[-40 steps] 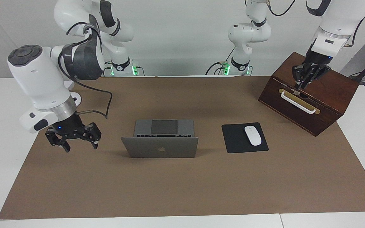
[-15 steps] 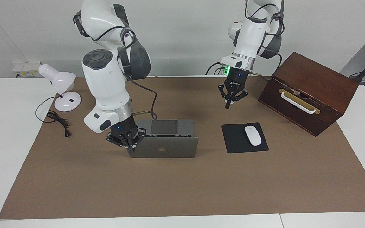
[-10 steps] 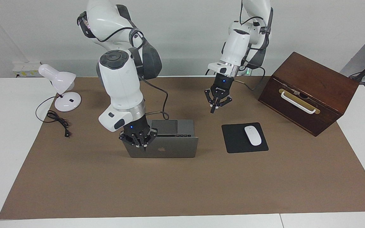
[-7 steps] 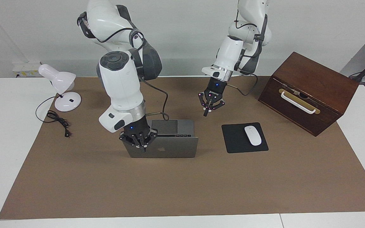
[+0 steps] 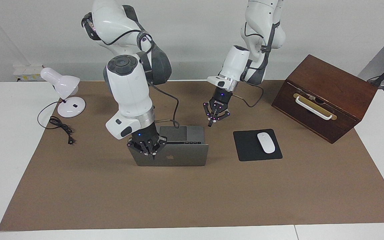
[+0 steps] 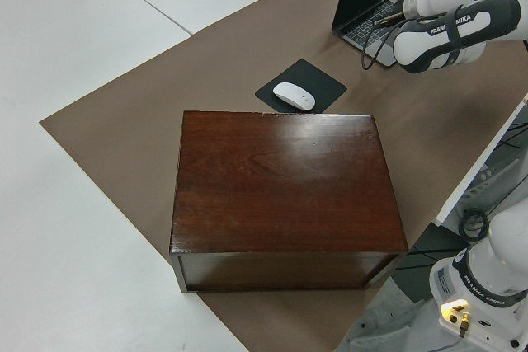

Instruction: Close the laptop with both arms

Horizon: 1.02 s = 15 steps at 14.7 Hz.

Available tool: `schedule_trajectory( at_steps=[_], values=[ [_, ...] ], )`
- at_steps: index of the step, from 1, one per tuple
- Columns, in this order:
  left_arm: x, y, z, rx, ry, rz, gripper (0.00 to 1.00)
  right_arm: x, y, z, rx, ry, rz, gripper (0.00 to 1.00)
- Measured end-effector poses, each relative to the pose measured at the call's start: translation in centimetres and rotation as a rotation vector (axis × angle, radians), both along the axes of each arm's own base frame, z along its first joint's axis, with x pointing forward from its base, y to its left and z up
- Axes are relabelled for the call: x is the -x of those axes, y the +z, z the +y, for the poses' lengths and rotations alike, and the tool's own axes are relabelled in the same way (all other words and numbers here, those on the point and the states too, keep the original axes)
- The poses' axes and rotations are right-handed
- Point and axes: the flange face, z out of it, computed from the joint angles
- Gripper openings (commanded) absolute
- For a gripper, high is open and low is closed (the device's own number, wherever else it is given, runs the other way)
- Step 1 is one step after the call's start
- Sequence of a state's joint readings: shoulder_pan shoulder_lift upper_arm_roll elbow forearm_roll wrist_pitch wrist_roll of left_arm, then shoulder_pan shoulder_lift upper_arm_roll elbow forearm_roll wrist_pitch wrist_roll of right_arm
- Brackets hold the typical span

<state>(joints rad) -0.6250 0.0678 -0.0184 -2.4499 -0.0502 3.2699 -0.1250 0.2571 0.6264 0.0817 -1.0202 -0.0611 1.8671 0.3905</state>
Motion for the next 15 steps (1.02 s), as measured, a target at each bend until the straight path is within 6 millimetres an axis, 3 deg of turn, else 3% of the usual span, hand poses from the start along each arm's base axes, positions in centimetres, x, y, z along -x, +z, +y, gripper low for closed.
schedule_trajectory(
  at_steps=[7,15],
  values=[
    [-0.4,-4.4,-0.8,-0.008,-0.022,-0.021,0.00,0.7,-3.1,-0.1,0.029,0.002,0.102,0.00],
    [0.1,-7.6,-2.4,-0.034,-0.069,-0.014,0.00,2.1,-3.8,-0.3,0.027,-0.002,0.202,0.00]
  ],
)
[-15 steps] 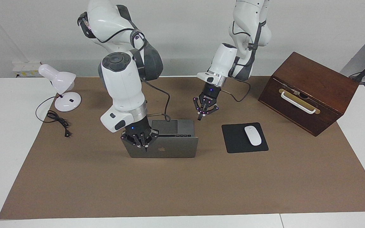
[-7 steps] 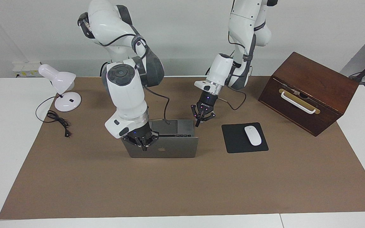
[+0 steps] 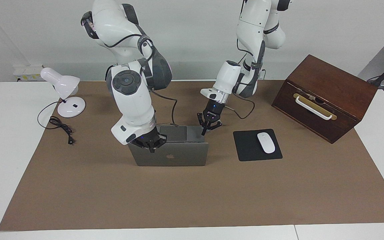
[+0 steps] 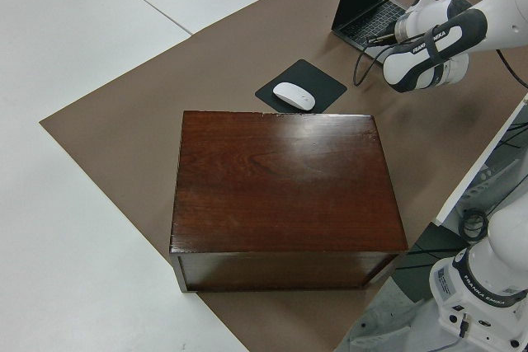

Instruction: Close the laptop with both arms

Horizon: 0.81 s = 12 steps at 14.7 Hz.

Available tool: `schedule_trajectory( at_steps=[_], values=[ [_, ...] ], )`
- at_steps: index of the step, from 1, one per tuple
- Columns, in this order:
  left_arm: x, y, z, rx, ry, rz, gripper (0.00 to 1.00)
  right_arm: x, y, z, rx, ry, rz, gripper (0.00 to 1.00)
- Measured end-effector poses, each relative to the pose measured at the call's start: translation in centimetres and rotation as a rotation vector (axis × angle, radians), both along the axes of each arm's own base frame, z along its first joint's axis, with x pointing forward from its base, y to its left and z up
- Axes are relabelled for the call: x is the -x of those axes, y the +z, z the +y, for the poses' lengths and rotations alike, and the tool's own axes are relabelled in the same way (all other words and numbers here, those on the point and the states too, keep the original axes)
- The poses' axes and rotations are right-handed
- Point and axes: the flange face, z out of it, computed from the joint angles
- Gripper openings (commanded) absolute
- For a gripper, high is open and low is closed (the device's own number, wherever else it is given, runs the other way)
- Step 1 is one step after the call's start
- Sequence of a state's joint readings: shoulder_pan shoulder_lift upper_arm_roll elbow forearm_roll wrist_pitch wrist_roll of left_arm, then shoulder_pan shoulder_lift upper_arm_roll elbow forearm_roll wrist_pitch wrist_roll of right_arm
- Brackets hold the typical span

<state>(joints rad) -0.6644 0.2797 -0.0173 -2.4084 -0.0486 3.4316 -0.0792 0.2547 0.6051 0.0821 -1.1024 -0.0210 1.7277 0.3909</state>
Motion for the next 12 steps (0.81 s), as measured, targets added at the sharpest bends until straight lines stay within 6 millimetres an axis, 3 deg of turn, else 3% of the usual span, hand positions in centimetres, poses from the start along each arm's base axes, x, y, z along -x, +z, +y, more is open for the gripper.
schedule_trajectory(
  at_steps=[3,12],
  values=[
    [0.3,-1.1,-0.3,-0.008,-0.014,0.000,0.00,0.4,0.0,0.0,0.005,0.001,0.023,0.00],
    [0.9,-1.9,-0.2,-0.061,-0.087,-0.034,0.00,0.8,-0.2,-0.1,-0.018,-0.006,0.068,0.00]
  ],
)
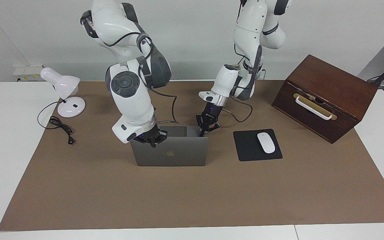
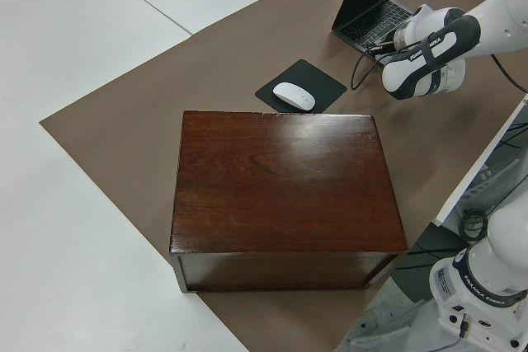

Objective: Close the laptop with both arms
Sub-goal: 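Push the laptop lid down toward the keyboard with the right gripper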

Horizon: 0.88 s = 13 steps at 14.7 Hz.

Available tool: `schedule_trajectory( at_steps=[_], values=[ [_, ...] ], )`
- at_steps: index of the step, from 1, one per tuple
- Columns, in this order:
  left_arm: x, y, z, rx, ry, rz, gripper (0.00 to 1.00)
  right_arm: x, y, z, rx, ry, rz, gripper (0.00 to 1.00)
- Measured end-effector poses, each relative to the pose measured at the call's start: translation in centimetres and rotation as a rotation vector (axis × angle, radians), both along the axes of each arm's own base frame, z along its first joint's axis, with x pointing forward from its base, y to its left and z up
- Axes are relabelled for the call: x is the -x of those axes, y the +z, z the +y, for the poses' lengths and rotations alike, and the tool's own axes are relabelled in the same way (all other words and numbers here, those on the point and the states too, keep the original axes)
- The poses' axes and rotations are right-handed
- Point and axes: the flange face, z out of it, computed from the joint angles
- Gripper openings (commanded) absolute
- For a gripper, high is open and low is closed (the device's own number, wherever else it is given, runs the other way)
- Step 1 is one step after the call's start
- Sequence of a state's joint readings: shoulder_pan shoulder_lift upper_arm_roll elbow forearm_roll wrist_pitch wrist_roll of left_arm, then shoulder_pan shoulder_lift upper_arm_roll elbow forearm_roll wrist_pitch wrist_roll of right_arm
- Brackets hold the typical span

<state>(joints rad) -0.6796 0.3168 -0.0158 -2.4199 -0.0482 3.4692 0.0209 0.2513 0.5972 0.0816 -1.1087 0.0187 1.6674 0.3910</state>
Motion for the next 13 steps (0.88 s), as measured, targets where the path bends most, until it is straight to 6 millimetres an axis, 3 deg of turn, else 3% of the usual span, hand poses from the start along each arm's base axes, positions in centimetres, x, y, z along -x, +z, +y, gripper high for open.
schedule_trajectory(
  at_steps=[7,13],
  values=[
    [1.0,-0.2,0.2,0.005,-0.013,-0.015,0.00,0.6,-0.8,-0.5,-0.005,-0.009,0.037,0.00],
    [1.7,-0.2,0.6,0.003,-0.018,-0.017,0.00,3.5,-3.0,-1.4,-0.018,-0.024,0.144,0.00]
  ],
)
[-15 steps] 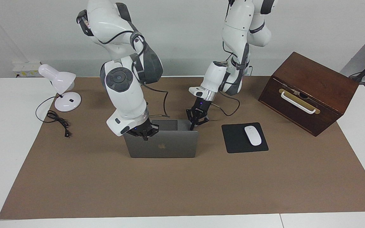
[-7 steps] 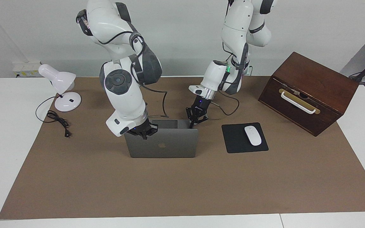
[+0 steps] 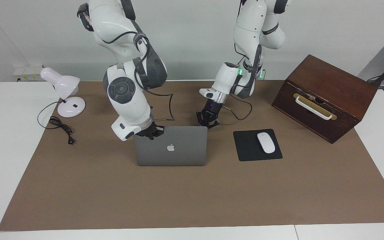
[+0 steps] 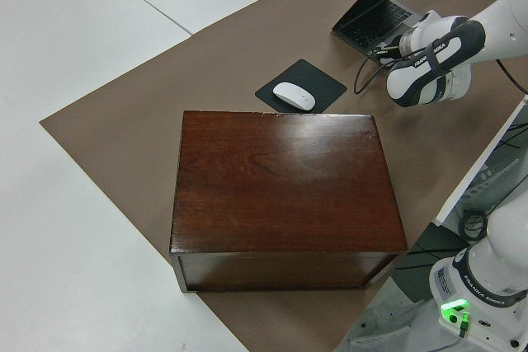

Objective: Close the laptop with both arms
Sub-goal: 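Push the laptop lid down toward the keyboard with the right gripper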

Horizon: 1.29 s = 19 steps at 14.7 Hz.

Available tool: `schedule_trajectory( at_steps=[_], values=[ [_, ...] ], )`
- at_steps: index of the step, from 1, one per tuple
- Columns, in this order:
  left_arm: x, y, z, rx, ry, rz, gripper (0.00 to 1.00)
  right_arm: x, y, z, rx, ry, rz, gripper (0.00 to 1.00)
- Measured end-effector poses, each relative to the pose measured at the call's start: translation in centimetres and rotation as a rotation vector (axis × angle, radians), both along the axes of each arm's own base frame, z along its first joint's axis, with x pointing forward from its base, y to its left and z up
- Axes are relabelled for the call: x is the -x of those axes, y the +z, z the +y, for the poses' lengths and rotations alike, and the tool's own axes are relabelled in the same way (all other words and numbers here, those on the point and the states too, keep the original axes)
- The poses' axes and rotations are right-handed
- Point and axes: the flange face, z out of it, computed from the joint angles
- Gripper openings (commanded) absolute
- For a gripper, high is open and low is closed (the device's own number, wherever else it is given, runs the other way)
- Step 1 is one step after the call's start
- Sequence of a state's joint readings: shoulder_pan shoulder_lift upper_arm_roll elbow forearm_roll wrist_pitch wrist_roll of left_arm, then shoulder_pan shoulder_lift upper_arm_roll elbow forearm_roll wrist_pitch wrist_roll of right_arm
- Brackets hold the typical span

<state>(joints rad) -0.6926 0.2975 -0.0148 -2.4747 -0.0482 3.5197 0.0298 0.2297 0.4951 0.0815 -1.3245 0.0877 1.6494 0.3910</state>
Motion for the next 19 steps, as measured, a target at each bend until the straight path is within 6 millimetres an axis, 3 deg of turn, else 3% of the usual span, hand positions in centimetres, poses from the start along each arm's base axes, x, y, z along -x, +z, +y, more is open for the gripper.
schedule_trajectory(
  at_steps=[9,19],
  values=[
    [0.5,0.0,0.3,-0.017,-0.023,-0.011,0.00,4.0,-3.4,-0.7,0.023,0.000,0.077,0.00],
    [0.5,0.0,0.3,-0.038,-0.053,-0.028,0.00,5.2,-5.2,-1.0,0.031,-0.003,0.091,0.00]
  ],
)
